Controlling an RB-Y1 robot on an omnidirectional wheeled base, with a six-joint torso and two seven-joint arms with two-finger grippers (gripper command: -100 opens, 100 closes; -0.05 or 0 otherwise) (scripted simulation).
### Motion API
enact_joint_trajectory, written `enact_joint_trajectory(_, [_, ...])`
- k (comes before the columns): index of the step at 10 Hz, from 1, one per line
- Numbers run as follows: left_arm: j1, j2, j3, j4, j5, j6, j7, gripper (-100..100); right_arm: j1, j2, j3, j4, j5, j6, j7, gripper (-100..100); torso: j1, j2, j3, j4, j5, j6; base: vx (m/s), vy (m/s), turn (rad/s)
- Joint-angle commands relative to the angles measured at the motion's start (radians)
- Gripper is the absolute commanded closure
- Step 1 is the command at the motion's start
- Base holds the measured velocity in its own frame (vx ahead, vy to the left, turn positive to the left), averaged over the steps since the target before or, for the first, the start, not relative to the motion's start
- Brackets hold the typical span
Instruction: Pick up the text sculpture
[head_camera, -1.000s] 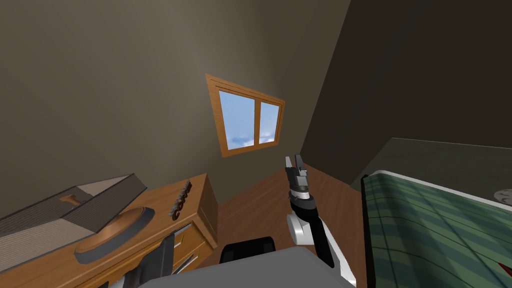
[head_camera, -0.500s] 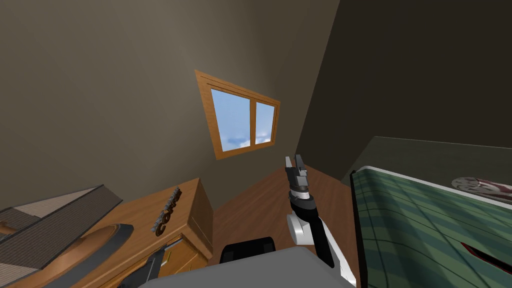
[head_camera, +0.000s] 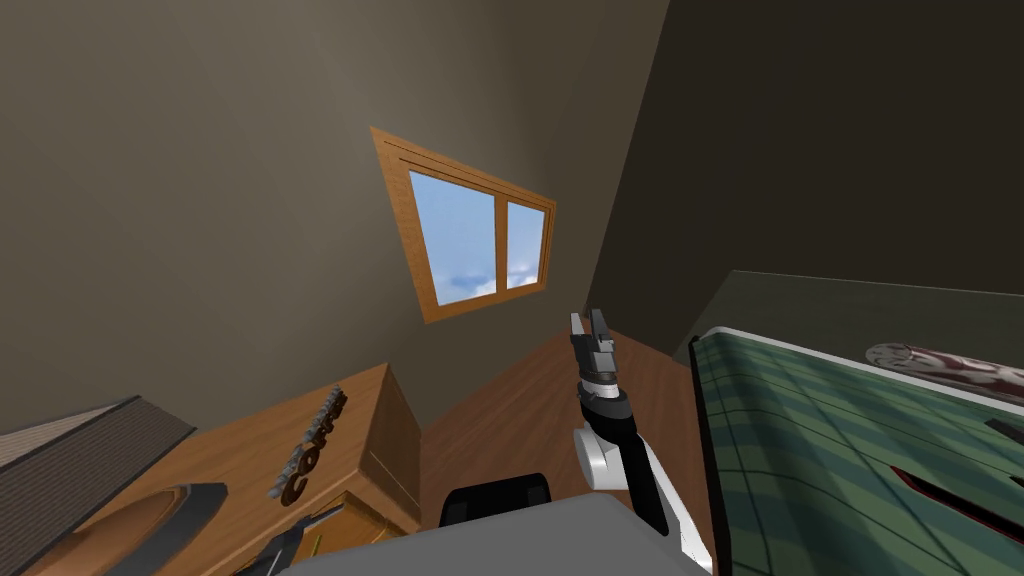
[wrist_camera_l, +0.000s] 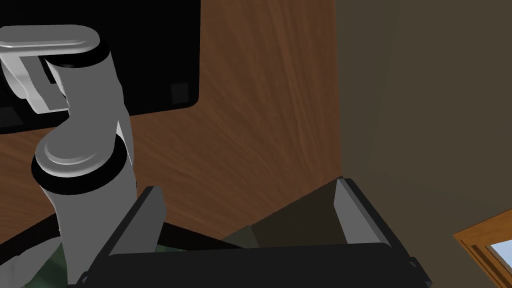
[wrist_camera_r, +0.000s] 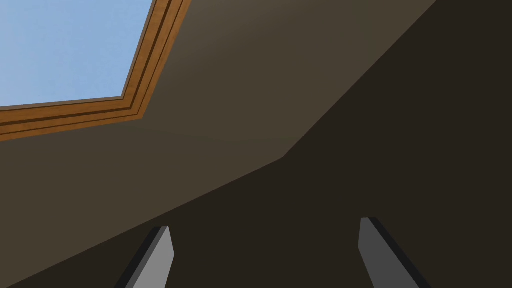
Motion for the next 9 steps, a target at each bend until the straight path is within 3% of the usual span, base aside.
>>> enact_joint_trajectory(1, [0.004, 0.016, -0.011, 0.004, -0.05, 0.002, -0.005, -100, 0.0, 0.0, 0.0, 0.0, 0.0, 0.0, 0.0, 0, 0.0, 0.0, 0.0, 0.0, 0.0, 0.0, 0.052, 0.019, -0.085])
enact_joint_trajectory(2, [0.004, 0.016, -0.011, 0.004, -0.057, 0.002, -0.005, -100, 0.0, 0.0, 0.0, 0.0, 0.0, 0.0, 0.0, 0, 0.0, -0.001, 0.0, 0.0, 0.0, -0.001, 0.028, 0.013, 0.009])
enact_joint_trajectory(3, [0.021, 0.061, -0.012, 0.007, -0.097, -0.003, -0.018, -100, 0.0, 0.0, 0.0, 0.0, 0.0, 0.0, 0.0, 0, 0.0, 0.0, 0.0, 0.0, 0.0, -0.001, 0.049, 0.014, -0.144])
enact_joint_trajectory(4, [0.021, 0.061, -0.012, 0.007, -0.12, -0.003, -0.018, -100, 0.0, 0.0, 0.0, 0.0, 0.0, 0.0, 0.0, 0, 0.0, -0.001, 0.0, 0.0, 0.0, 0.0, 0.056, 0.028, -0.067])
enact_joint_trajectory(5, [0.036, 0.105, -0.014, 0.01, -0.152, -0.007, -0.031, -100, 0.0, 0.0, 0.0, 0.0, 0.0, 0.0, 0.0, 0, 0.001, -0.001, -0.001, 0.0, 0.0, -0.001, 0.074, 0.032, -0.1])
enact_joint_trajectory(6, [0.036, 0.105, -0.014, 0.01, -0.179, -0.007, -0.031, -100, 0.0, 0.0, 0.0, 0.0, 0.0, 0.0, 0.0, 0, 0.001, -0.002, -0.001, 0.0, 0.0, 0.0, 0.057, 0.031, -0.063])
enact_joint_trajectory(7, [0.05, 0.147, -0.016, 0.012, -0.211, -0.012, -0.045, -100, 0.0, 0.0, 0.0, 0.0, 0.0, 0.0, 0.0, 0, 0.001, -0.002, -0.001, 0.0, 0.0, -0.001, 0.069, 0.048, -0.093])
enact_joint_trajectory(8, [0.05, 0.147, -0.016, 0.012, -0.234, -0.012, -0.045, -100, 0.0, 0.0, 0.0, 0.0, 0.0, 0.0, 0.0, 0, 0.002, -0.002, -0.001, 0.0, 0.001, 0.0, 0.065, 0.045, -0.064])
enact_joint_trajectory(9, [0.062, 0.188, -0.018, 0.013, -0.271, -0.017, -0.058, -100, 0.0, 0.0, 0.0, 0.0, 0.0, 0.0, 0.0, 0, 0.002, -0.002, -0.001, 0.0, 0.001, -0.001, 0.065, 0.053, -0.114])
